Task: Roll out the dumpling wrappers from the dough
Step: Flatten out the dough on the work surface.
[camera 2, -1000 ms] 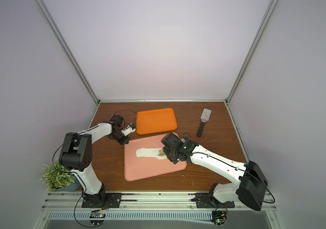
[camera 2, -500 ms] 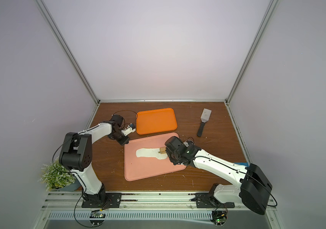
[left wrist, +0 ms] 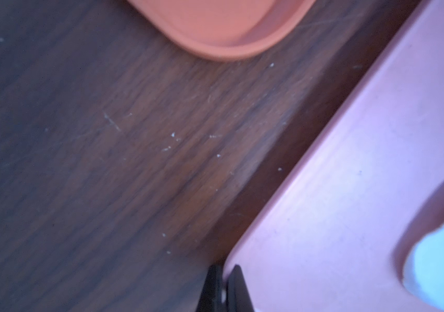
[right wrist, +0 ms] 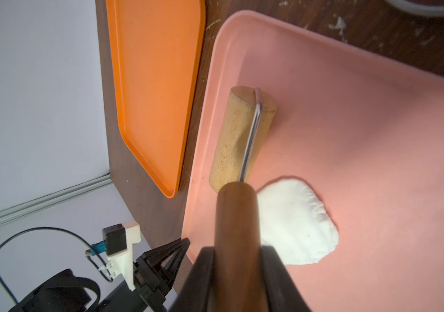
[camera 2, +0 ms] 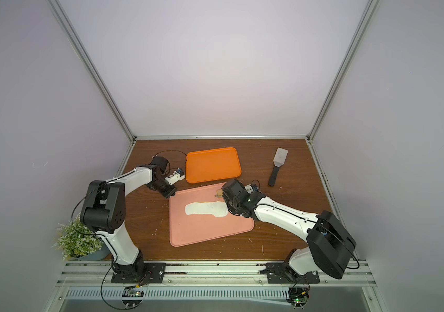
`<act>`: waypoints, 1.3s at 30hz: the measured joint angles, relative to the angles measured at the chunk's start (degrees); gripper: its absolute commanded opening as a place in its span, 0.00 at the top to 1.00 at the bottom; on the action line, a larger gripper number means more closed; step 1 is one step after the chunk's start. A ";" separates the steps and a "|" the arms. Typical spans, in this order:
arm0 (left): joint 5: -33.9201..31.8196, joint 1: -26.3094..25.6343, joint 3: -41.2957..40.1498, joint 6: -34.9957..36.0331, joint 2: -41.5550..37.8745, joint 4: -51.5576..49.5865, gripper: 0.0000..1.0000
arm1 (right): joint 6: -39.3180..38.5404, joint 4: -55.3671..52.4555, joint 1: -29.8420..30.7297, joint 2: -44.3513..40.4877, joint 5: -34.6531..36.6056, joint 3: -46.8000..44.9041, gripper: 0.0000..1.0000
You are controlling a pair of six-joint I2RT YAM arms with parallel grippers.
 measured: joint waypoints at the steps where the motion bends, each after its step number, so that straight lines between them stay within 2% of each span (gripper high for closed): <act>1: 0.00 0.00 0.00 0.00 0.00 0.00 1.00 | -0.70 -1.25 -0.07 0.00 0.02 1.01 1.00; 9: 0.02 0.00 0.00 0.00 0.00 0.00 1.00 | -5.16 -9.31 0.02 -3.08 -2.14 3.93 1.00; 16: 0.02 0.00 0.00 0.00 0.00 0.00 1.00 | -7.61 -12.46 3.37 -6.60 -4.79 3.98 1.00; 26: 0.02 0.00 0.00 0.00 0.00 0.00 1.00 | -8.90 -11.47 5.60 -2.99 -6.56 6.62 1.00; 39: 0.02 0.00 0.00 0.00 0.00 0.00 1.00 | 2.08 -4.52 5.88 -3.37 -6.38 0.22 1.00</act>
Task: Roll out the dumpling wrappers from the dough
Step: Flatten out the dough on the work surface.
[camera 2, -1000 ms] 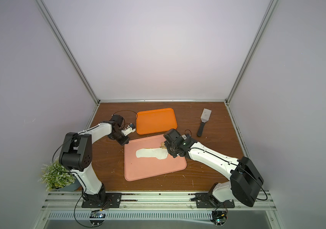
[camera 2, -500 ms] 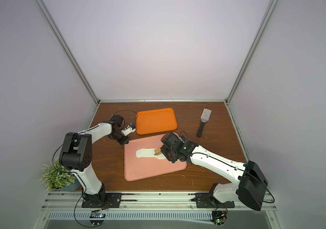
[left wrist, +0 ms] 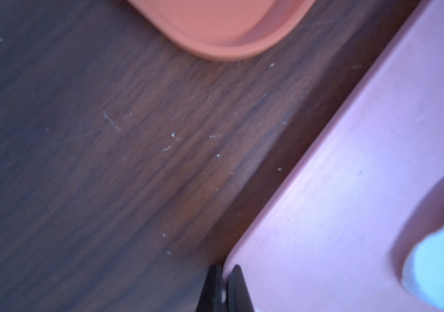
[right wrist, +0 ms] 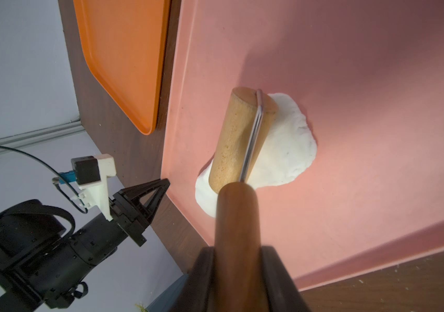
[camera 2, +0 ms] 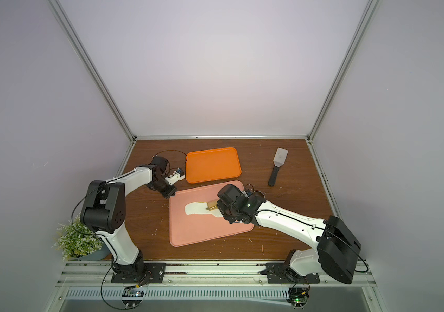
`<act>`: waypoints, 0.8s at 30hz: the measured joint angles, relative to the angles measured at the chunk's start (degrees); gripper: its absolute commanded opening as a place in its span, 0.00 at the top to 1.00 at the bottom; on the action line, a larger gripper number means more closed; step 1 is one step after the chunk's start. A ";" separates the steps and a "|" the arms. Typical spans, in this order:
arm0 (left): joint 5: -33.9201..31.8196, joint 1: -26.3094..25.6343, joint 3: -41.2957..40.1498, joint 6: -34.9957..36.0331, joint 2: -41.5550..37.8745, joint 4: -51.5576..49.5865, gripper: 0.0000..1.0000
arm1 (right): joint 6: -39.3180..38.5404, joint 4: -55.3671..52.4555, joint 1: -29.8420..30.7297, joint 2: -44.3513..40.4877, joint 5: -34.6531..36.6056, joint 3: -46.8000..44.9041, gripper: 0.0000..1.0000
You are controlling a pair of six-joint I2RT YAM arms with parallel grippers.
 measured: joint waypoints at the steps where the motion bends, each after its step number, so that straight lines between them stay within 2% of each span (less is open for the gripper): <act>1: 0.00 0.00 0.00 0.00 0.00 0.00 1.00 | 0.63 0.07 0.00 0.15 0.15 0.00 1.00; 13: -0.02 0.00 0.00 0.00 0.00 0.00 1.00 | 0.48 -1.81 -1.11 11.37 -0.13 8.13 1.00; 18: 0.00 0.02 0.00 0.00 0.00 0.00 1.00 | -1.33 7.17 -1.57 16.37 0.68 8.57 1.00; 24: 0.04 0.07 0.00 0.00 0.00 0.00 1.00 | -2.86 9.88 -1.77 15.10 1.55 8.13 1.00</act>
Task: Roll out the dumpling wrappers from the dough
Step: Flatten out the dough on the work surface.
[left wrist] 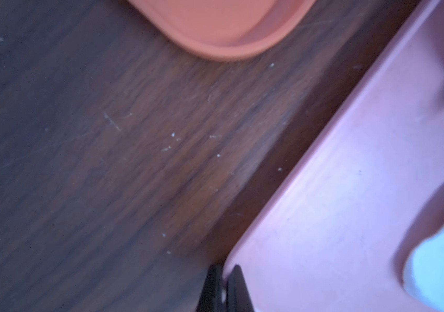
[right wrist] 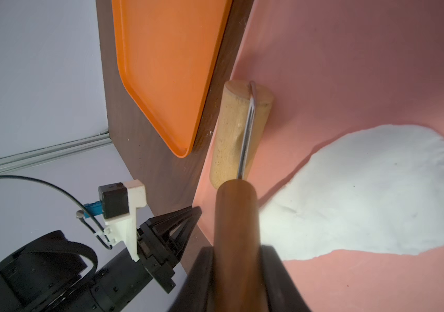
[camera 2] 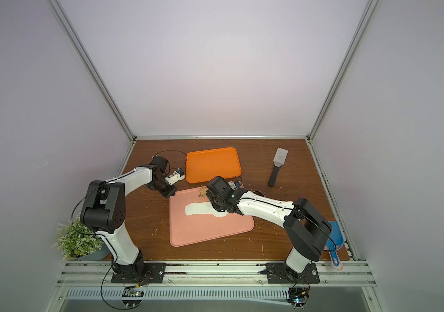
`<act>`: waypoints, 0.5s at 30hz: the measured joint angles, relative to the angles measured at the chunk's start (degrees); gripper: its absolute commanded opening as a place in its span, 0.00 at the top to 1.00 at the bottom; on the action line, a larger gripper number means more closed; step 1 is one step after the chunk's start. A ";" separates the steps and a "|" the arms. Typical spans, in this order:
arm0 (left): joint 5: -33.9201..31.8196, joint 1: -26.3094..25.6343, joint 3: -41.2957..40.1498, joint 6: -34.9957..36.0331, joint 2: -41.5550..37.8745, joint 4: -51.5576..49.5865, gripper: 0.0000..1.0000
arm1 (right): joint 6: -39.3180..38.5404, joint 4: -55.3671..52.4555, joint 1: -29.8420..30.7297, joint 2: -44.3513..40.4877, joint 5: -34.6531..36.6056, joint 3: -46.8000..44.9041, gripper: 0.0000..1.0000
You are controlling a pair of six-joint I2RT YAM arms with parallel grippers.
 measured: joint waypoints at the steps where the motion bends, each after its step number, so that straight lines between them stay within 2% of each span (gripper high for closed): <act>1: 0.02 0.00 0.00 0.00 0.00 0.00 1.00 | -0.39 -0.79 -0.07 -0.50 0.00 0.09 1.00; 10: 0.22 0.11 0.00 0.00 0.00 0.00 1.00 | -4.52 -13.16 -0.26 -9.79 0.20 1.49 1.00; 15: 0.35 0.17 0.00 0.00 0.00 0.00 1.00 | -7.37 -15.76 -0.26 -12.68 -1.64 1.51 1.00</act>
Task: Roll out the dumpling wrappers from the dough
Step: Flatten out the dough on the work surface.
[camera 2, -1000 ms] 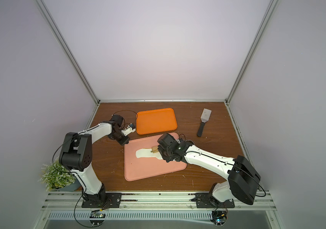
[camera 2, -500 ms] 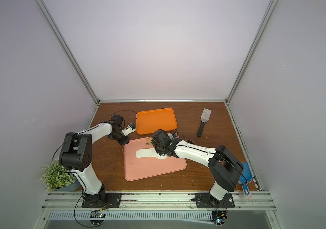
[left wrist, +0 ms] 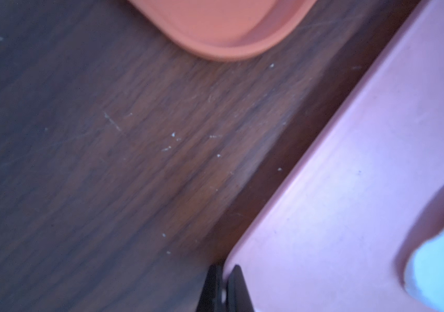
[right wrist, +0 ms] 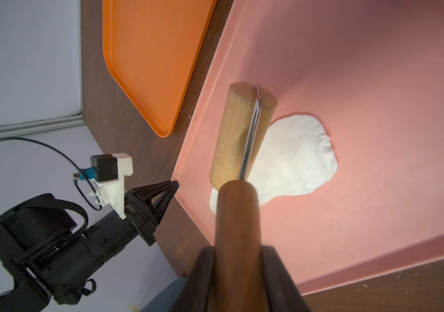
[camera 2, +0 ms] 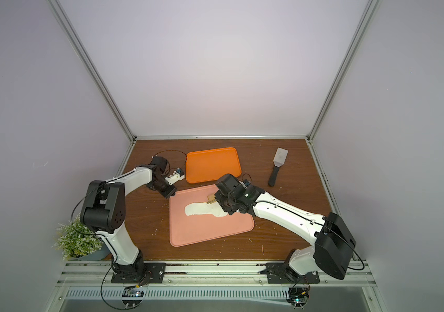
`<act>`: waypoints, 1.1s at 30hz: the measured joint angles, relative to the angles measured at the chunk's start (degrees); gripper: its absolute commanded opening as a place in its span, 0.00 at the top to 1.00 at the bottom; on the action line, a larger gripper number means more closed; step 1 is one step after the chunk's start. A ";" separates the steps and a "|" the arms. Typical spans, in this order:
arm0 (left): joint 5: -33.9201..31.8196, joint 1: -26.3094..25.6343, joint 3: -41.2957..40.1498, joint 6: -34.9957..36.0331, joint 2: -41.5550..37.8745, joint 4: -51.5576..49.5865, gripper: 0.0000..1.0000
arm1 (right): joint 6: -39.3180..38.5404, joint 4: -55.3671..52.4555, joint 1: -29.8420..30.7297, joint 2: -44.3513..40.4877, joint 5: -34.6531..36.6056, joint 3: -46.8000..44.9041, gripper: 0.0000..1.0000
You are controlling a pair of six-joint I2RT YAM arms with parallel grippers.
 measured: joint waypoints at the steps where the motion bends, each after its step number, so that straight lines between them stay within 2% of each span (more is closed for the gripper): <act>1: 0.02 0.02 0.00 0.00 0.00 0.00 1.00 | -0.96 -0.39 0.02 0.04 -0.74 0.00 1.00; 5: 0.04 0.02 0.00 0.00 0.00 0.00 1.00 | -5.35 -1.95 0.20 1.97 -4.33 0.76 1.00; 10: 0.04 0.02 0.00 0.00 0.00 0.00 1.00 | -11.56 -5.35 1.03 8.17 -6.80 7.80 1.00; 15: 0.04 0.02 0.00 0.00 0.00 0.00 1.00 | -13.64 -3.74 2.73 11.78 -8.41 12.44 1.00; 23: 0.66 0.44 0.11 -0.48 0.04 0.00 1.00 | -10.05 -2.56 4.20 12.68 -9.03 10.86 1.00; 33: 2.49 1.49 -0.26 -1.46 0.17 0.39 1.00 | -1.90 4.61 5.95 6.32 -7.63 -0.63 1.00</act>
